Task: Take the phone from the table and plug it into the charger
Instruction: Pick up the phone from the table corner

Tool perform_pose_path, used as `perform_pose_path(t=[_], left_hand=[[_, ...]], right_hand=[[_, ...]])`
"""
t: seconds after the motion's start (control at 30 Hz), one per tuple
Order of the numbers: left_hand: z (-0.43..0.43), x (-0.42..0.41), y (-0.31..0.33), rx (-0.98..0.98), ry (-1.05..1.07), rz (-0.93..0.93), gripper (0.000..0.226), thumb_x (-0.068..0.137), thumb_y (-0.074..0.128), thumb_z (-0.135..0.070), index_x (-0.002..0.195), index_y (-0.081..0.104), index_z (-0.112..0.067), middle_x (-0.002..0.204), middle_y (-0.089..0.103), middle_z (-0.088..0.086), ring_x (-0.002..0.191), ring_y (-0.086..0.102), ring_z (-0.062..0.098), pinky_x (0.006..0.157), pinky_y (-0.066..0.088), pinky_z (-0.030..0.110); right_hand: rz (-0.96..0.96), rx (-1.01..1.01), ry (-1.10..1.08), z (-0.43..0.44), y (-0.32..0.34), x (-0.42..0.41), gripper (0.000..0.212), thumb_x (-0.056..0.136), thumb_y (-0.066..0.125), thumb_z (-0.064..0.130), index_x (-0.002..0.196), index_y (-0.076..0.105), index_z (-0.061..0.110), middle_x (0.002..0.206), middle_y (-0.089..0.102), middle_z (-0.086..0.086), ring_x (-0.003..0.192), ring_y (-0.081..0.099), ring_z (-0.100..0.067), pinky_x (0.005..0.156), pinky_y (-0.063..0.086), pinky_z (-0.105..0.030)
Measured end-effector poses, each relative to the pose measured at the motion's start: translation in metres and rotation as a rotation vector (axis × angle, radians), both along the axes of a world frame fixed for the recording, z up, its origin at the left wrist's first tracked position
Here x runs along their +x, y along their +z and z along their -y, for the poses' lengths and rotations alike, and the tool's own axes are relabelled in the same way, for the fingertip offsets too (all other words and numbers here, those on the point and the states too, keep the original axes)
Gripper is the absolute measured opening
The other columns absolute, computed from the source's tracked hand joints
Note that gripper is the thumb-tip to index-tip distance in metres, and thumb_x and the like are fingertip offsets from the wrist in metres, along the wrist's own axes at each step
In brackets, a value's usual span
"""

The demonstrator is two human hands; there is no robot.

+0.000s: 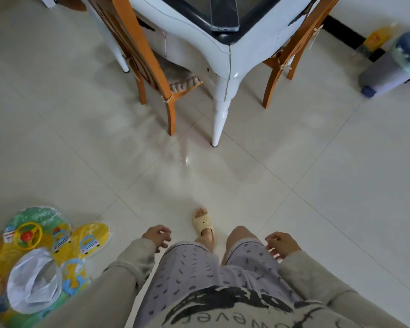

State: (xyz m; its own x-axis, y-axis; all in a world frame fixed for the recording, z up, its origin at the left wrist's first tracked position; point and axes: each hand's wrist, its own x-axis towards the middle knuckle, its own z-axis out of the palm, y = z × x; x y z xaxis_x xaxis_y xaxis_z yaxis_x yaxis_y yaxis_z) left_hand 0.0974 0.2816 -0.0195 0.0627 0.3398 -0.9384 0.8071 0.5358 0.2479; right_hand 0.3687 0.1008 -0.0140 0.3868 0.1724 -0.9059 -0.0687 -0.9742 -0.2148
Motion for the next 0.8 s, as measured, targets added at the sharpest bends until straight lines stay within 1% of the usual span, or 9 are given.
perform_pose_path(t=[0.17,0.23,0.3,0.37,0.43,0.53,0.63,0.73,0.8], left_hand=[[-0.074,0.050,0.022,0.095,0.020,0.094,0.009,0.092,0.042,-0.006,0.094,0.051,-0.009,0.093,0.056,0.014,0.059,0.049,0.014,0.053,0.032,0.023],[-0.094,0.065,0.029,0.121,0.058,0.130,0.009,0.092,0.043,-0.006,0.095,0.051,-0.009,0.085,0.059,0.011,0.059,0.050,0.013,0.053,0.033,0.023],[-0.107,0.077,0.034,0.130,0.081,0.152,0.010,0.091,0.043,-0.006,0.095,0.052,-0.009,0.073,0.057,0.002,0.059,0.050,0.013,0.054,0.033,0.022],[-0.116,0.085,0.034,0.124,0.094,0.153,0.010,0.091,0.043,-0.005,0.094,0.052,-0.009,0.071,0.055,0.000,0.059,0.050,0.014,0.054,0.034,0.022],[-0.120,0.089,0.031,0.104,0.106,0.137,0.010,0.091,0.043,-0.005,0.093,0.052,-0.008,0.074,0.056,0.003,0.058,0.050,0.014,0.053,0.034,0.023],[-0.125,0.095,0.022,0.070,0.125,0.089,0.012,0.091,0.043,-0.005,0.087,0.053,-0.009,0.083,0.056,0.010,0.058,0.049,0.016,0.053,0.033,0.022],[-0.130,0.100,0.011,0.041,0.142,0.017,0.020,0.091,0.042,-0.005,0.076,0.053,-0.012,0.084,0.057,0.012,0.057,0.048,0.017,0.053,0.032,0.022],[-0.138,0.107,0.003,0.015,0.163,-0.041,0.013,0.091,0.043,-0.007,0.082,0.052,-0.008,0.087,0.058,0.016,0.056,0.048,0.019,0.052,0.030,0.022],[-0.143,0.113,0.000,0.014,0.166,-0.065,0.013,0.091,0.044,-0.008,0.081,0.052,-0.008,0.092,0.058,0.017,0.055,0.048,0.019,0.051,0.029,0.022]], right_hand=[[0.085,-0.029,-0.038,-0.014,0.000,0.017,0.020,0.087,0.048,-0.001,0.096,0.064,-0.005,0.065,0.059,-0.008,0.051,0.050,-0.016,0.056,0.040,-0.025],[0.090,-0.039,-0.049,-0.025,0.000,0.026,0.019,0.086,0.049,0.000,0.095,0.064,-0.005,0.061,0.058,-0.006,0.051,0.050,-0.016,0.054,0.039,-0.024],[0.093,-0.040,-0.044,-0.036,-0.001,0.034,0.021,0.086,0.050,0.000,0.098,0.065,-0.007,0.058,0.056,-0.003,0.051,0.050,-0.017,0.055,0.039,-0.025],[0.089,-0.038,-0.034,-0.052,-0.002,0.044,0.022,0.087,0.049,0.000,0.100,0.065,-0.008,0.058,0.055,-0.002,0.050,0.049,-0.017,0.052,0.039,-0.023],[0.078,-0.028,-0.031,-0.072,-0.002,0.056,0.017,0.087,0.049,0.000,0.094,0.064,-0.003,0.057,0.054,-0.003,0.049,0.049,-0.017,0.048,0.038,-0.022],[0.054,0.010,-0.018,-0.110,-0.001,0.080,0.010,0.088,0.048,0.002,0.084,0.058,0.002,0.059,0.055,-0.005,0.049,0.050,-0.018,0.049,0.039,-0.023],[0.018,0.065,-0.010,-0.151,0.005,0.106,0.009,0.089,0.048,0.005,0.085,0.056,0.004,0.063,0.056,-0.006,0.051,0.050,-0.019,0.049,0.038,-0.024],[-0.020,0.132,0.009,-0.192,0.012,0.135,0.011,0.089,0.044,0.003,0.088,0.055,0.004,0.066,0.056,-0.006,0.052,0.049,-0.018,0.047,0.038,-0.023],[-0.043,0.173,0.009,-0.215,0.018,0.151,0.013,0.090,0.042,0.002,0.091,0.055,0.004,0.067,0.056,-0.005,0.052,0.049,-0.017,0.047,0.038,-0.021]])
